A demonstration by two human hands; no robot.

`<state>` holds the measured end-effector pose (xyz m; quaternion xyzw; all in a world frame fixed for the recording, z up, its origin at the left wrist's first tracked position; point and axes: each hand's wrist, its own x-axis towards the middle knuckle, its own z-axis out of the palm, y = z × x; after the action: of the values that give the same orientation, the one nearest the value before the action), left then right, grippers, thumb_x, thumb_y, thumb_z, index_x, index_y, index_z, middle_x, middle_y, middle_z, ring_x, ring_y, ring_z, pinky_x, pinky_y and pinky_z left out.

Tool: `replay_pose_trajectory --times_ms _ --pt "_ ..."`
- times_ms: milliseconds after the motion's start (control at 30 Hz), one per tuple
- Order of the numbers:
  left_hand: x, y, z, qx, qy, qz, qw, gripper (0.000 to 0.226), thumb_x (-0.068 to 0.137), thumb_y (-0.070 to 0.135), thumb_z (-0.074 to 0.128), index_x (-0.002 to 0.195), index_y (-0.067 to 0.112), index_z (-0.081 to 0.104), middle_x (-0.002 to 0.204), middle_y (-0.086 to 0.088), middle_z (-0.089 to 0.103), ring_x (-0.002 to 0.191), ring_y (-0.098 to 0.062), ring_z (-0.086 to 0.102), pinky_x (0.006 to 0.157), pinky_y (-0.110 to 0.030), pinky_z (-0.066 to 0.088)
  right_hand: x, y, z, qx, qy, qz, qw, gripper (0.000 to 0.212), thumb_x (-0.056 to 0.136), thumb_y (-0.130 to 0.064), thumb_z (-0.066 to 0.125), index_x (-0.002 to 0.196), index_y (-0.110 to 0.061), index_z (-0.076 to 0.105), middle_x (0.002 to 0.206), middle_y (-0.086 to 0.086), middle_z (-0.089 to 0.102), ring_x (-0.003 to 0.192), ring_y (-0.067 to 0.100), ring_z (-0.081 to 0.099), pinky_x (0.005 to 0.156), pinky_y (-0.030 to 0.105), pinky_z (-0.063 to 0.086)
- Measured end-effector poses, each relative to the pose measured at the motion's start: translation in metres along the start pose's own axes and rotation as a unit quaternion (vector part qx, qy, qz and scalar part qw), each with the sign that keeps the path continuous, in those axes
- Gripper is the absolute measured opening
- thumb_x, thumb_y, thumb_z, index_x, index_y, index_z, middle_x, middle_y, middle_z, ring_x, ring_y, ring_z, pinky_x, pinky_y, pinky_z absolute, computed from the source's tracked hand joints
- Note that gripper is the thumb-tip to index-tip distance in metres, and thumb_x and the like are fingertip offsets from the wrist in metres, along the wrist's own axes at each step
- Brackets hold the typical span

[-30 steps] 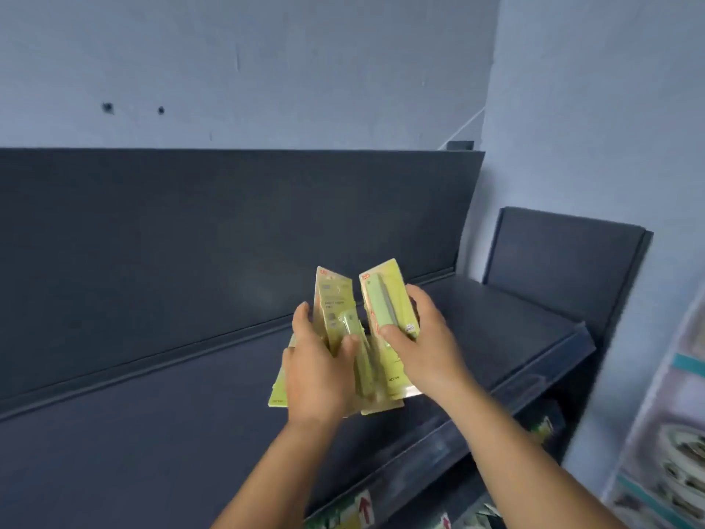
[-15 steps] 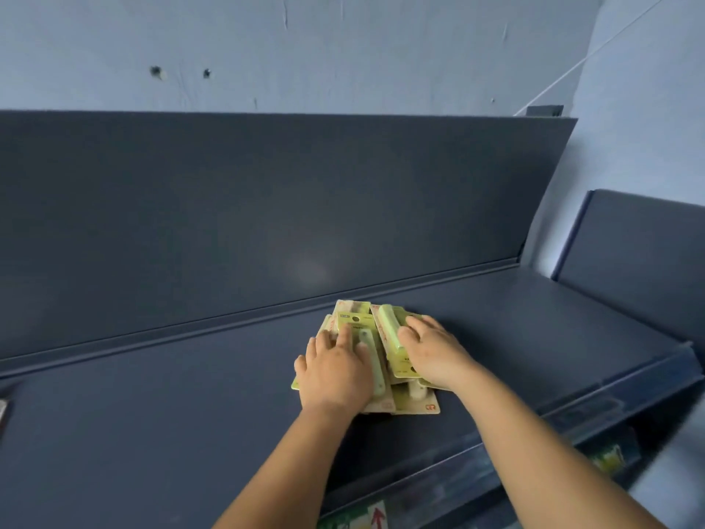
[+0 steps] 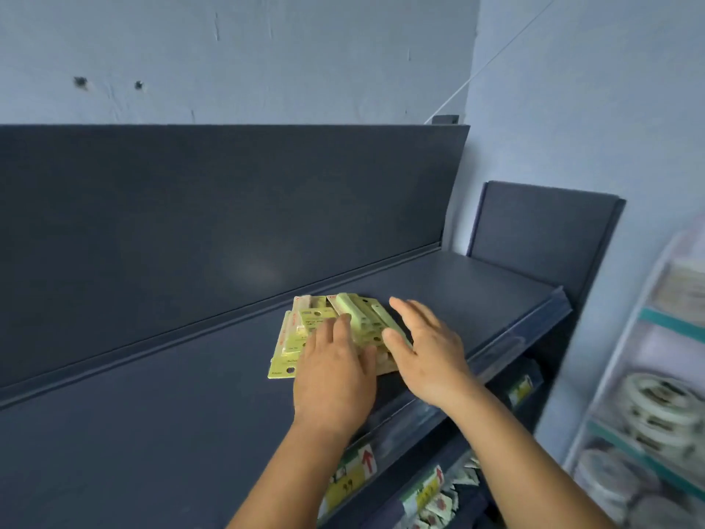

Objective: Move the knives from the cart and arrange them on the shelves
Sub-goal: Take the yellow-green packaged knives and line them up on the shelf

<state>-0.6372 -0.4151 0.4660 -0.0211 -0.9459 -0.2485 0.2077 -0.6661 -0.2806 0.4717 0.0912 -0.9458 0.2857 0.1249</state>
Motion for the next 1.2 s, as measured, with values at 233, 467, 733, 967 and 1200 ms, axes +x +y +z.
replay_pose_trajectory --times_ms 233,467,733,967,1200 --pt "-0.084 0.024 0.003 -0.04 -0.094 0.167 0.981 0.047 0.097 0.037 0.043 0.14 0.018 0.042 0.139 0.003 0.044 0.129 -0.017 0.039 0.107 -0.028 0.034 -0.127 0.027 -0.004 0.015 0.078 0.149 0.986 0.052 0.096 -0.045 0.039 0.146 -0.028 0.034 0.15 -0.006 0.036 0.138 0.014 0.033 0.113 0.038 0.027" --pt "-0.173 0.039 0.046 -0.042 -0.231 0.28 0.931 0.046 0.085 0.037 0.047 0.122 0.014 0.06 0.121 -0.004 0.061 0.112 -0.024 0.058 0.095 -0.031 0.047 -0.27 0.062 0.022 -0.005 0.087 0.348 0.934 0.08 0.072 -0.067 0.015 0.136 -0.03 0.044 0.14 -0.003 0.047 0.13 0.022 0.043 0.104 0.041 0.036" --pt "-0.285 0.077 0.095 -0.043 -0.398 0.397 0.826 0.049 0.094 0.035 0.04 0.139 0.015 0.043 0.135 -0.002 0.05 0.124 -0.02 0.045 0.103 -0.03 0.033 -0.421 0.075 0.035 -0.017 0.108 0.525 0.844 0.054 0.098 -0.046 0.038 0.148 -0.029 0.028 0.153 -0.006 0.031 0.14 0.014 0.029 0.113 0.035 0.026" --pt "-0.386 0.14 0.118 -0.064 -0.487 0.48 0.727 0.051 0.097 0.037 0.043 0.145 0.022 0.033 0.144 0.0 0.041 0.132 -0.018 0.037 0.108 -0.03 0.03 -0.535 0.084 0.009 0.004 0.194 0.639 0.745 0.058 0.092 -0.053 0.035 0.144 -0.027 0.036 0.147 -0.002 0.041 0.134 0.018 0.039 0.111 0.038 0.03" --pt "-0.48 0.221 0.122 -0.099 -0.503 0.55 0.659 0.047 0.097 0.033 0.043 0.142 0.021 0.038 0.135 0.0 0.048 0.124 -0.018 0.044 0.099 -0.031 0.037 -0.647 0.107 -0.02 0.015 0.282 0.697 0.659 0.048 0.097 -0.036 0.046 0.143 -0.024 0.038 0.144 0.0 0.045 0.133 0.021 0.04 0.109 0.039 0.032"
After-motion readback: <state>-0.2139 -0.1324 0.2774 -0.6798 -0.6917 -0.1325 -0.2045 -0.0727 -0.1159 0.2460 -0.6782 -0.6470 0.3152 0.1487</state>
